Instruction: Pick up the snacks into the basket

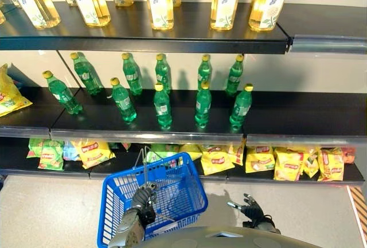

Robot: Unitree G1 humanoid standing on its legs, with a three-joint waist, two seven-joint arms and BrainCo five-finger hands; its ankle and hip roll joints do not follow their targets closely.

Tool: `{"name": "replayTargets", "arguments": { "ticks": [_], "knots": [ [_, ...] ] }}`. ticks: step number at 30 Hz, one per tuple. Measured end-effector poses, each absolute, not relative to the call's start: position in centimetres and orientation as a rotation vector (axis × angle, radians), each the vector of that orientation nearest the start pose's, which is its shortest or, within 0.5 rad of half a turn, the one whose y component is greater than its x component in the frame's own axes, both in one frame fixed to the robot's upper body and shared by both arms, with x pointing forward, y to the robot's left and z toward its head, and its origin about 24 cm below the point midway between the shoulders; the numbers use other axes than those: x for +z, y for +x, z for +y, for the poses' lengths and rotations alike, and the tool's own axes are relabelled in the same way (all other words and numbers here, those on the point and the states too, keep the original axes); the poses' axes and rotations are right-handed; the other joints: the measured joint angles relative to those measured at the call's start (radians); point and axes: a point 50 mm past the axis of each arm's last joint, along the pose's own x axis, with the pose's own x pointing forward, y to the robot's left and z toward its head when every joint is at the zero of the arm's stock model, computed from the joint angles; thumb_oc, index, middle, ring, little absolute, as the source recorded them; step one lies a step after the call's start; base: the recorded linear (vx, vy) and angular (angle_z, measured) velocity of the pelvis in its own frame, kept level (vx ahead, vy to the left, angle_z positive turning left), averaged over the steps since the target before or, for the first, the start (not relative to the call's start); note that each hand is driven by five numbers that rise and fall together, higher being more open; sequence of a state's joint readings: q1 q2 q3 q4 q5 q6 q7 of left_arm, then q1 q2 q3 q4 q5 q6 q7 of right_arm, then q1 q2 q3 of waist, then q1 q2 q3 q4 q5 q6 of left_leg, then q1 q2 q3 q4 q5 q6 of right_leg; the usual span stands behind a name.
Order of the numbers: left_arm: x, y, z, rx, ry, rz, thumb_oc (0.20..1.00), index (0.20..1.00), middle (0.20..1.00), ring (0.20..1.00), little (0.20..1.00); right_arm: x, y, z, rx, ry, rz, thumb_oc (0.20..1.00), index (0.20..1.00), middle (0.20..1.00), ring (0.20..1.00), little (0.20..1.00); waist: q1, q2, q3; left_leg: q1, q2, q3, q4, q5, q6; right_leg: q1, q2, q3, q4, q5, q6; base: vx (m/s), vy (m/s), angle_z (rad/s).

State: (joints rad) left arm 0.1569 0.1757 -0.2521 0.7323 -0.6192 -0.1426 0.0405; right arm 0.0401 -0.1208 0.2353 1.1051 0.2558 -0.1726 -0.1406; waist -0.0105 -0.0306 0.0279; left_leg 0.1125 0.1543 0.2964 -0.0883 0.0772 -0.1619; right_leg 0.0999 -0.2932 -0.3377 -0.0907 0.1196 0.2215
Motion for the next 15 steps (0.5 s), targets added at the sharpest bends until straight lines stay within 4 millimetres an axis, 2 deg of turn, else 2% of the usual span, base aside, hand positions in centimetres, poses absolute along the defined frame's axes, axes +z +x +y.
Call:
{"name": "replayTargets", "arguments": {
  "ticks": [15],
  "knots": [
    [-12.80,13.39,17.71,0.178,-0.300,0.773,0.200,0.200,0.200,0.200,0.200,-15.27,12.03,-17.70,-0.049,-0.169,0.937,1.000,1.000,1.000,1.000,1.000,0.000,0.004,0.029,-0.001,0.000,0.000,0.000,0.000,0.000,-0.001,0.000,-0.001,0.000,0.000,0.000,0.00,0.000,0.00]
  ]
}}
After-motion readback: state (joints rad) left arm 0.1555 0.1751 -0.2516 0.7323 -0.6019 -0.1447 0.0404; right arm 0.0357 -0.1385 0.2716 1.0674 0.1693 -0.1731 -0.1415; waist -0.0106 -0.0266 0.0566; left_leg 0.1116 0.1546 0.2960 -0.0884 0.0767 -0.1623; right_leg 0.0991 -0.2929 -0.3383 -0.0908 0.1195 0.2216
